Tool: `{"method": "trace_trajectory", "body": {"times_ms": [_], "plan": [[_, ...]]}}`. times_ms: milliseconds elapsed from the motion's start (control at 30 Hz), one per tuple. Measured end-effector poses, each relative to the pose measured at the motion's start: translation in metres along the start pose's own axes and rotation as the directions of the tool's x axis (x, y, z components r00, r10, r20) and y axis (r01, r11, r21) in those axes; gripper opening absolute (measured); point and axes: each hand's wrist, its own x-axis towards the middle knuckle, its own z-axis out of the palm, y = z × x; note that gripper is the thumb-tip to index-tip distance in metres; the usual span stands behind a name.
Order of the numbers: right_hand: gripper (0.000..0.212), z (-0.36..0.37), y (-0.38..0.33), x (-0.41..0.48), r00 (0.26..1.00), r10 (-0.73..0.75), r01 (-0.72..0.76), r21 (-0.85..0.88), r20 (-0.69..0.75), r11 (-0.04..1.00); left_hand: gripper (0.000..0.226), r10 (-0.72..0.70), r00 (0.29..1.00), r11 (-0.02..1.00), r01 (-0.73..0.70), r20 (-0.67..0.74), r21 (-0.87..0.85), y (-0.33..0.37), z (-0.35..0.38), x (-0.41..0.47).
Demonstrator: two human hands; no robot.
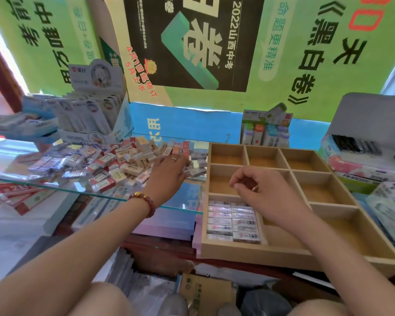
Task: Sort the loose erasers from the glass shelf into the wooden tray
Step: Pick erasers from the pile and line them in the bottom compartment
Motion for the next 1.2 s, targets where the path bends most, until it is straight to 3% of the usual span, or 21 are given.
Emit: {"method": "trace_trajectory", "body": {"times_ms": [133,433,500,600,700,867,1200], "plan": [[0.017,0.002,-0.002,0.0,0.999,0.001,-0.001,-0.004,0.036,1.0,0.028,-0.029,0.999,0.978,0.026,-0.014,-0.208,-0.004,-0.005,-0.005],[0.02,0.005,-0.009,0.002,0.999,0.017,-0.019,0.035,0.04,0.999,0.024,-0.041,0.991,0.979,0.014,-0.129,-0.204,0.003,-0.011,0.004],[0.021,0.004,-0.011,0.003,1.0,0.023,-0.024,0.048,0.017,0.999,0.025,-0.056,0.995,0.972,0.035,-0.082,-0.234,0.008,-0.007,0.013],[0.018,0.001,-0.013,0.005,0.998,0.061,-0.06,0.065,-0.015,0.996,0.044,-0.087,0.99,0.993,0.095,0.107,-0.072,0.019,0.007,0.022],[0.014,-0.005,-0.01,0.007,0.992,0.108,-0.104,0.066,-0.067,0.992,0.062,-0.077,0.981,0.993,0.059,0.179,0.103,0.026,0.017,0.022],[0.011,-0.013,-0.001,0.001,0.983,0.156,-0.148,0.082,-0.102,0.986,0.049,-0.046,0.978,0.969,-0.006,0.202,0.246,0.025,0.012,0.028],[0.016,-0.02,0.009,-0.01,0.984,0.16,-0.152,0.11,-0.072,0.982,0.033,0.106,0.983,0.958,-0.142,0.153,0.248,0.031,-0.008,0.031]]}}
